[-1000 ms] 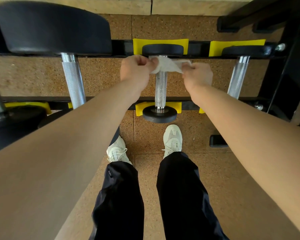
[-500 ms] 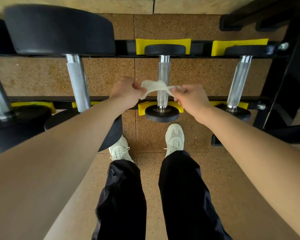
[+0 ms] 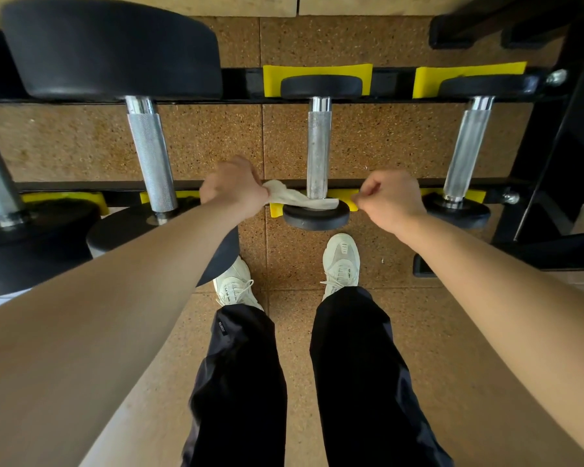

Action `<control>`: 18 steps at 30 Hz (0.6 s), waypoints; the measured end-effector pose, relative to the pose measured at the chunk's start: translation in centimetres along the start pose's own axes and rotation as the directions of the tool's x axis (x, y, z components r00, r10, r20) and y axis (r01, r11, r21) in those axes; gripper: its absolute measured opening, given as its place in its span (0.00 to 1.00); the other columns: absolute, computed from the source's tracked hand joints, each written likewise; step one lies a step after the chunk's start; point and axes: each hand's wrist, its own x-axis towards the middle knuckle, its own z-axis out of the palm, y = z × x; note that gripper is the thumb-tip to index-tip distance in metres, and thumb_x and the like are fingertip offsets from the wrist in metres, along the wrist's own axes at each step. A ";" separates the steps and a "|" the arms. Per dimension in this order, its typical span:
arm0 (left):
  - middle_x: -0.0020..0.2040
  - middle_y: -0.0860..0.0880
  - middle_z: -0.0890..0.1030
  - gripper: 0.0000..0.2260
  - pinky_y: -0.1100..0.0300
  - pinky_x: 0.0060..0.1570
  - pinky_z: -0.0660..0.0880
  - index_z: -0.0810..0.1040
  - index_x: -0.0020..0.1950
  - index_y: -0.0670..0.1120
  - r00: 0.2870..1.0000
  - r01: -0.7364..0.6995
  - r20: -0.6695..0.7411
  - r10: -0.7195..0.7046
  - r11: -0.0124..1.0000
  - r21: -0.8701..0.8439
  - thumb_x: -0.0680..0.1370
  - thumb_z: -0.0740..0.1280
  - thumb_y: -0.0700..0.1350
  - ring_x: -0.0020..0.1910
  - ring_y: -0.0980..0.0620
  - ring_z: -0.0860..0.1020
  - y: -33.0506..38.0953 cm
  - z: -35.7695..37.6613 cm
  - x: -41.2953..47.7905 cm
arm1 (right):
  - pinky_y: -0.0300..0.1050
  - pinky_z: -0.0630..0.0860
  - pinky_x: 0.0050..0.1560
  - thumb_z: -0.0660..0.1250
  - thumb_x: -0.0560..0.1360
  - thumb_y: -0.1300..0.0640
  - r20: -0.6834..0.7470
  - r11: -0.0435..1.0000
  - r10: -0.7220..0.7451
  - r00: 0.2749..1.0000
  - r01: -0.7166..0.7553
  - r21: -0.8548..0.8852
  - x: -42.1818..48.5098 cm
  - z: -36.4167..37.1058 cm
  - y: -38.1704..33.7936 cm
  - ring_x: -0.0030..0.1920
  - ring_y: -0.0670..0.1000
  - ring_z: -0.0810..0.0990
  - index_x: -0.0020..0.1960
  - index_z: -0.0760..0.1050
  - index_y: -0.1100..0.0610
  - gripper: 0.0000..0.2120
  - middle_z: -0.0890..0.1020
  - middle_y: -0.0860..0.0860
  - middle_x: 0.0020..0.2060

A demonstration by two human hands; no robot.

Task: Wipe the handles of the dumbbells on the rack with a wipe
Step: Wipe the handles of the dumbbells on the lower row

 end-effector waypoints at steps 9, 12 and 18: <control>0.44 0.49 0.83 0.06 0.52 0.49 0.84 0.78 0.43 0.47 0.972 0.121 0.029 -0.232 0.391 -0.912 0.75 0.74 0.41 0.45 0.50 0.85 1.5 -2.3 0.3 | 0.39 0.78 0.39 0.69 0.79 0.57 0.109 0.751 0.168 0.980 -0.199 0.630 1.6 -1.5 -1.7 0.42 0.48 0.83 0.50 0.79 0.54 0.01 0.84 0.51 0.45; 0.54 0.44 0.82 0.11 0.55 0.50 0.84 0.78 0.53 0.44 0.974 0.213 0.196 -0.116 0.151 -0.965 0.74 0.75 0.36 0.50 0.48 0.84 4.2 -2.3 0.2 | 0.46 0.83 0.49 0.68 0.79 0.58 0.271 0.461 0.190 0.944 -0.330 0.824 2.7 -1.3 -3.3 0.52 0.55 0.84 0.57 0.76 0.56 0.07 0.83 0.56 0.55; 0.58 0.39 0.83 0.15 0.59 0.43 0.80 0.80 0.62 0.40 0.940 0.334 0.337 0.053 0.052 -0.941 0.76 0.70 0.39 0.53 0.46 0.82 7.6 -2.3 0.3 | 0.55 0.81 0.55 0.68 0.79 0.55 0.435 0.252 0.084 0.896 -0.442 0.861 4.3 -0.5 -6.6 0.55 0.57 0.83 0.67 0.75 0.58 0.18 0.84 0.56 0.54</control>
